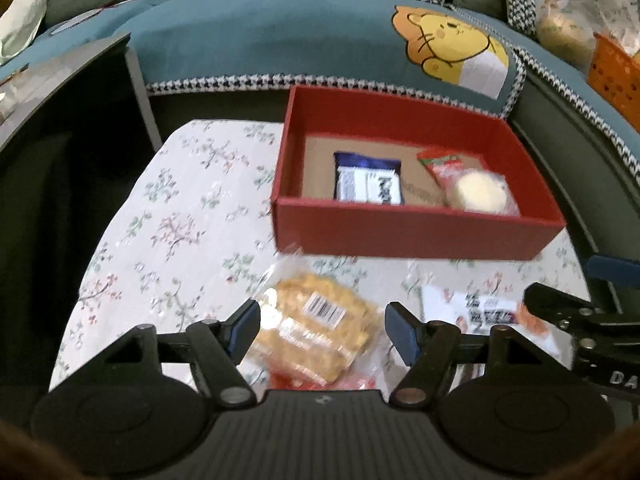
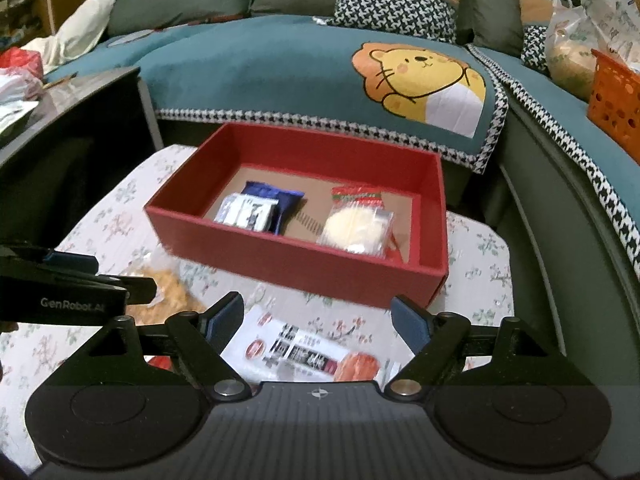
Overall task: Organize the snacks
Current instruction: 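Withdraw both tools from the box toward the remaining snacks, then close the left tool on the yellow bagged cracker snack and lift it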
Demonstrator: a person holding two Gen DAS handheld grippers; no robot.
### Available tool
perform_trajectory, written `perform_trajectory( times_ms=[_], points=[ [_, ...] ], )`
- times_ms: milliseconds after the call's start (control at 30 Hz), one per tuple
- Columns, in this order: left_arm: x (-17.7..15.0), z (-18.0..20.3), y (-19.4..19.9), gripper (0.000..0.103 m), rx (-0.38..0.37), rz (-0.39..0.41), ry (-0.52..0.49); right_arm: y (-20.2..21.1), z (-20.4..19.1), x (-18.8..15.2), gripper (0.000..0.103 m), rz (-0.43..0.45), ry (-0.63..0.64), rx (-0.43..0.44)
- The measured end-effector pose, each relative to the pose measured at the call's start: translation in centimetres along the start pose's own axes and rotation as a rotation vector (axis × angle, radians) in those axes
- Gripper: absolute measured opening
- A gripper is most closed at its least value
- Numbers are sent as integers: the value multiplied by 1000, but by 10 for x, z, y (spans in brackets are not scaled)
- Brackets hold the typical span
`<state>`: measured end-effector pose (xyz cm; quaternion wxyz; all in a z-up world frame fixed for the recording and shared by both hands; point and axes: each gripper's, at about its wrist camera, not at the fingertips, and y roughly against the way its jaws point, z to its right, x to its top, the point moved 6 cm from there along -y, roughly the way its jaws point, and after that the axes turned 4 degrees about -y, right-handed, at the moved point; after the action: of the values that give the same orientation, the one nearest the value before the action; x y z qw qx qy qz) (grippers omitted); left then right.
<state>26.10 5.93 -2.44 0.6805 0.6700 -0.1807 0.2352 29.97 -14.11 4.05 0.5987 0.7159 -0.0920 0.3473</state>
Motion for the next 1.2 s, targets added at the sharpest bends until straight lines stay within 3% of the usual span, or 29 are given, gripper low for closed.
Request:
perform_trajectory(
  times_ms=[267,600,833,1033,1200],
  points=[
    [-4,-12,-10,103,-67,-52,73,8,-7,-15,86,-31,-4,30],
    [3,-5,-38,103,-69,-89,64,11,-15,-22,87,-51,11,55],
    [10,1,-61,103,-2,-107,30,4,-8,-27,87,-78,-3,59],
    [5,16,-69,103,50,-117,-83,-1,-5,-29,88,-98,-7,66],
    [3,11,-67,103,39,-131,-56,0,-4,-29,88,-101,-10,70]
  ],
)
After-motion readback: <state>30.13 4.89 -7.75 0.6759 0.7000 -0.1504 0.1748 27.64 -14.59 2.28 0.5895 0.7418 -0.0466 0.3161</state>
